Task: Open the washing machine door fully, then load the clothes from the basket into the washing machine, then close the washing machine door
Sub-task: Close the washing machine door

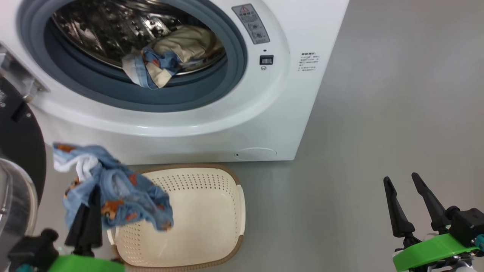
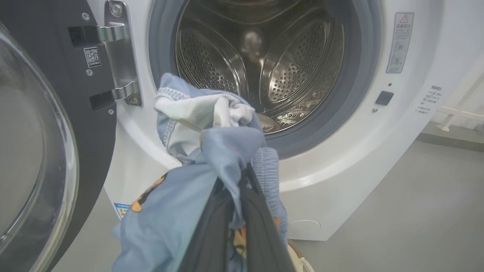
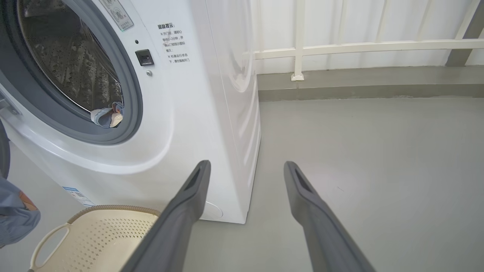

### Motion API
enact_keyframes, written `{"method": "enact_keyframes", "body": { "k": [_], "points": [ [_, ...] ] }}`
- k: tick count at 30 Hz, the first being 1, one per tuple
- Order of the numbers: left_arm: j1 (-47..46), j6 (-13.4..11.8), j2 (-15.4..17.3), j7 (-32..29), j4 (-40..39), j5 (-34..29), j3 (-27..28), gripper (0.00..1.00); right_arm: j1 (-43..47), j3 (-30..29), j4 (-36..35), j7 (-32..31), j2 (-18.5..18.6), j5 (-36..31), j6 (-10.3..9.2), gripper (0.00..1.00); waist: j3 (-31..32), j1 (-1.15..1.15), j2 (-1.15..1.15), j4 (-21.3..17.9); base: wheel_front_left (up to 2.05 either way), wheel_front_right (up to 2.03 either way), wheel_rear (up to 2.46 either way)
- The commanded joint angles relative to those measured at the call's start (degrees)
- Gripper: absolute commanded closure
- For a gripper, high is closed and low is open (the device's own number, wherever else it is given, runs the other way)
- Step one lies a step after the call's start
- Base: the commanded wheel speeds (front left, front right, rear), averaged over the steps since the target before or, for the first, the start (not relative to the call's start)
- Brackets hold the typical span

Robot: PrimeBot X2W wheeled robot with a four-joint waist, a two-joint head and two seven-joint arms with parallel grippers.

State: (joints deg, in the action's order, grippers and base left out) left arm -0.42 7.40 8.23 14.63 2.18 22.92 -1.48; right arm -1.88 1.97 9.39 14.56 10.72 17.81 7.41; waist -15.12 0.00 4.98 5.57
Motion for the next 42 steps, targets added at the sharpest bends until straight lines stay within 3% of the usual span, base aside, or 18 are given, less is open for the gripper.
{"method": "enact_keyframes", "body": {
  "k": [1,15,42],
  "points": [
    [-2.7,0.1,1.0,0.4,-1.7,0.1,1.9,1.0,-1.3,1.0,-1.5,0.4,0.3,0.0,0.08,0.0,-1.1,0.0,0.0,-0.6,0.0,0.0,0.0],
    [-20.0,0.1,3.3,0.4,2.3,0.9,-1.2,1.0,-5.2,1.5,-1.6,0.4,-1.5,-0.5,0.08,0.0,-6.4,0.0,0.0,-3.6,0.0,0.0,0.0],
    [-53.9,0.1,7.0,0.4,39.8,5.4,-9.8,1.0,-11.6,3.7,-2.1,0.4,-3.0,-1.0,0.08,0.0,-16.4,0.0,0.0,-8.5,0.0,0.0,0.0]
  ]
}}
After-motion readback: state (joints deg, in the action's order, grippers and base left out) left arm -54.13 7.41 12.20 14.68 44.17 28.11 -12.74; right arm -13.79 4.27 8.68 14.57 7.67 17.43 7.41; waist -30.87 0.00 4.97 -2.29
